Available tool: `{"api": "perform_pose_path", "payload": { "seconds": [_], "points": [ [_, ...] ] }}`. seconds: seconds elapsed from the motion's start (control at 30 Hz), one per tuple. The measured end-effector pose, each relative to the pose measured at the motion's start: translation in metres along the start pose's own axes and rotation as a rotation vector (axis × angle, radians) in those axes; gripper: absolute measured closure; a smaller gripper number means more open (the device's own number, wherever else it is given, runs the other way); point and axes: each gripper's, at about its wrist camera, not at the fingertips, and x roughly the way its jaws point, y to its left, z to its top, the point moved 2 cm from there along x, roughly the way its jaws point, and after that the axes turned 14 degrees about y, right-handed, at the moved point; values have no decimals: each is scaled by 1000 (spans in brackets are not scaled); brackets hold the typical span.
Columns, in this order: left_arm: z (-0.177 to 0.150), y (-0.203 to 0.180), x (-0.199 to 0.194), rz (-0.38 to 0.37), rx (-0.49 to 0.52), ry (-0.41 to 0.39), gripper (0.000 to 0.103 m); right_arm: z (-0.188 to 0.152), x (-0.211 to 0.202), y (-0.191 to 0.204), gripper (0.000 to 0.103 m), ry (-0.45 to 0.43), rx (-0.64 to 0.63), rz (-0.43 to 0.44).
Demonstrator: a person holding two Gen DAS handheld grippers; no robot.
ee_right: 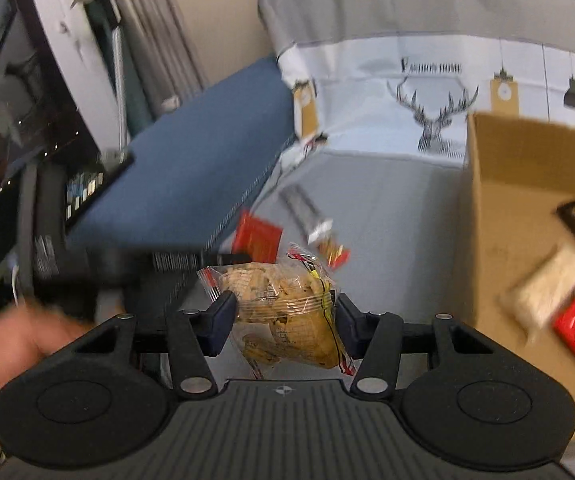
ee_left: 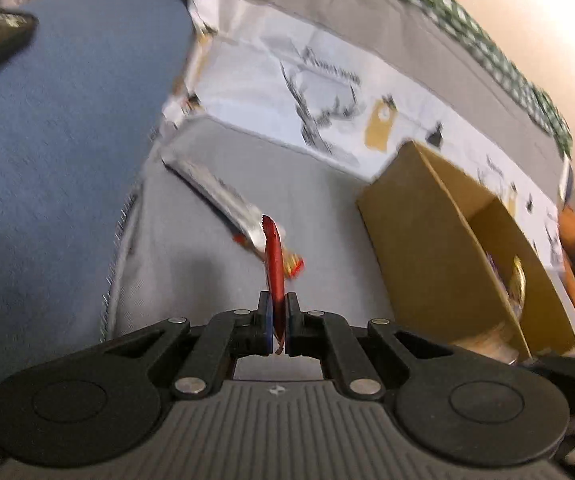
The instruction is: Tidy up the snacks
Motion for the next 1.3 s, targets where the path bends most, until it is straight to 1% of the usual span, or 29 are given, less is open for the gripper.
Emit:
{"api": "perform_pose_path", "payload": {
  "seconds": [0.1,0.13,0.23,0.27,0.3,0.37,0.4,0.43,0.47,0.57,0.6,0.67,0.83,0.9,1.03,1.13,1.2,1.23,1.27,1.3],
  "points": [
    [4,4,14,-52,2,107,98,-26,21,1,48,37,9,-2],
    [4,3,19,-42,5,138,98,-30,29,2,48,52,12,-8],
    [6,1,31,13,11,193,97,-39,44,-2,48,103,26,-4],
    [6,2,34,36,-1,200,95,-39,46,-5,47,104,42,-11],
    [6,4,37,53,-17,202,90,-39,47,-9,47,105,54,-10],
    [8,5,39,79,-39,193,86,-40,51,-17,46,112,71,-15],
    [8,4,40,99,-42,183,81,-41,53,-19,45,119,74,-17],
    [8,3,40,119,-37,176,78,-43,55,-20,45,130,76,-14],
    [8,1,39,136,-29,172,74,-45,58,-22,45,141,78,-10],
    [8,-10,43,172,23,176,65,-46,62,-19,42,141,61,-3],
    [8,-13,45,189,39,182,58,-46,62,-17,42,139,46,-2],
    [9,-16,50,216,55,194,49,-45,63,-15,41,137,21,0],
    [9,-22,66,244,90,250,45,-45,67,-15,37,151,14,3],
    [9,-25,70,249,112,261,36,-45,68,-15,36,154,20,7],
    [9,-28,75,264,134,272,34,-44,70,-15,34,161,16,11],
    [8,-31,77,275,144,277,34,-46,72,-12,32,167,-6,-1],
    [7,-34,79,297,158,277,36,-47,75,-10,31,170,-25,-15],
    [7,-36,80,312,165,274,37,-47,76,-9,31,172,-33,-21],
    [6,-37,80,328,169,268,45,-48,78,-8,31,175,-41,-27],
    [6,-38,81,341,168,261,49,-48,79,-7,31,178,-49,-33]
  ]
}}
